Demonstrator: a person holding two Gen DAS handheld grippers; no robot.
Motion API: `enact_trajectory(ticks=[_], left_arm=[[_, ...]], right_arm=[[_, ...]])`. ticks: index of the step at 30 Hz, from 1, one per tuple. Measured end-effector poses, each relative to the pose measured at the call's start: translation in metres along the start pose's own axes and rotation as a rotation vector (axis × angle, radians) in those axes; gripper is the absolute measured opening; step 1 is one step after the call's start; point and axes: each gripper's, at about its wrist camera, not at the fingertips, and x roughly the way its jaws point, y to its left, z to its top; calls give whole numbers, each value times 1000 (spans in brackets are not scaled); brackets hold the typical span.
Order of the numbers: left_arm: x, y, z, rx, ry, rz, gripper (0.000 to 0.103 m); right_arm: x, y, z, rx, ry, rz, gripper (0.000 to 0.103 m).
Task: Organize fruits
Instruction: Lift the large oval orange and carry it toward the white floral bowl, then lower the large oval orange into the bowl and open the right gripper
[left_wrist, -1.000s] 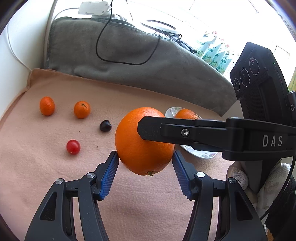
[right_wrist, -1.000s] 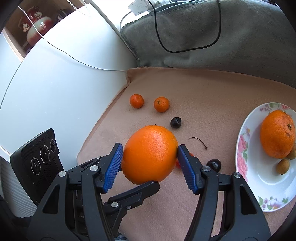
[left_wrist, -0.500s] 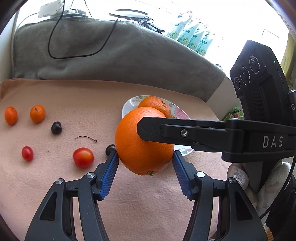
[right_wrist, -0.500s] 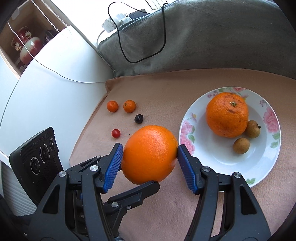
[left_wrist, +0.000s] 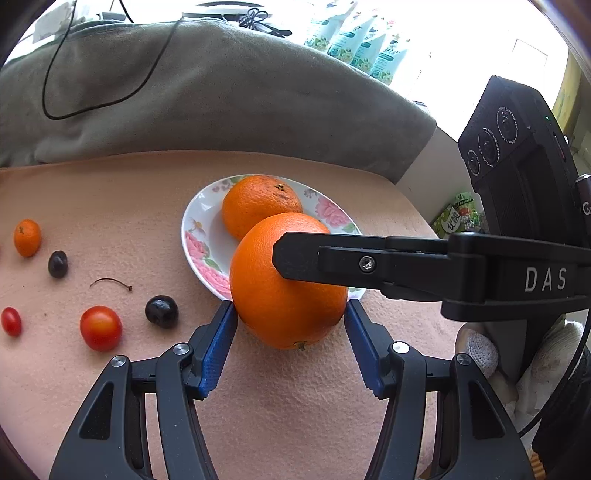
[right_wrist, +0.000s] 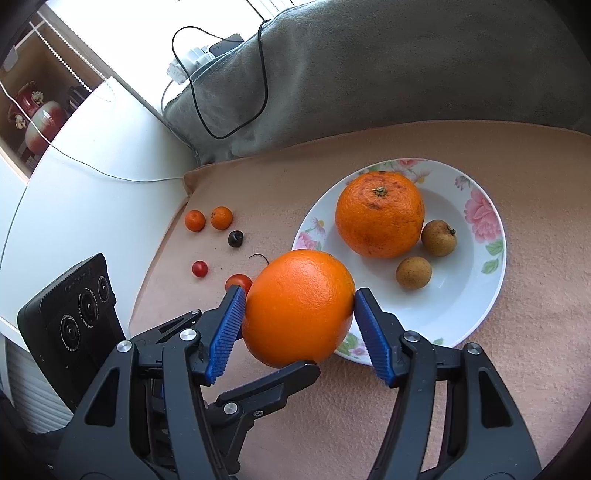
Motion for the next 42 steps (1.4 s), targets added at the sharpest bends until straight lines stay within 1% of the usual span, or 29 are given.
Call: enact_trajectory(ticks=[5,12,14,16,17,19,21,27,30,31,33,36,38,42], left_arm=[[6,-4,3,5,12,-2,60],[5,-5,1,9,19,0,59],[4,-8,2,14,6,-11,59],[0,-12,4,30,-12,-7,59],[-2,-13,5,38,-13,0,59],[-3,-14,4,41,-7,-9,59],[-5,-15,2,42,-11,-6,59],[-16,-13,-3,43,-22,3,60],[-22,-14,-5,54,-33,21,60],[-24,-13,-6,60,-35,28,61],[-29,-12,-8,65,-43,40,70],[-37,-10,-8,55,-57,51,71],[-39,-2,-7,49,-65,58,71],[-47,8,-10,50,-77,85,71]], right_arm=[[-3,-9,1,17,-3,1,64],[-4,-18,2,44,-3,-1,64],[-7,-19,3,43,-18,-20,64],[-12,-21,7,53,-39,-18,64],[-15,-23,8,62,-51,-18,64],[-23,-26,11,77,-80,-33,64],[-29,-29,14,91,-101,-28,64],[-43,-34,13,111,-136,-47,65],[-48,-33,8,102,-154,-67,77],[-51,-32,7,98,-163,-71,78],[-54,-30,5,90,-173,-81,78],[-58,-26,2,75,-188,-104,80],[-59,-22,0,64,-194,-108,83],[-61,-11,-4,24,-203,-128,83]])
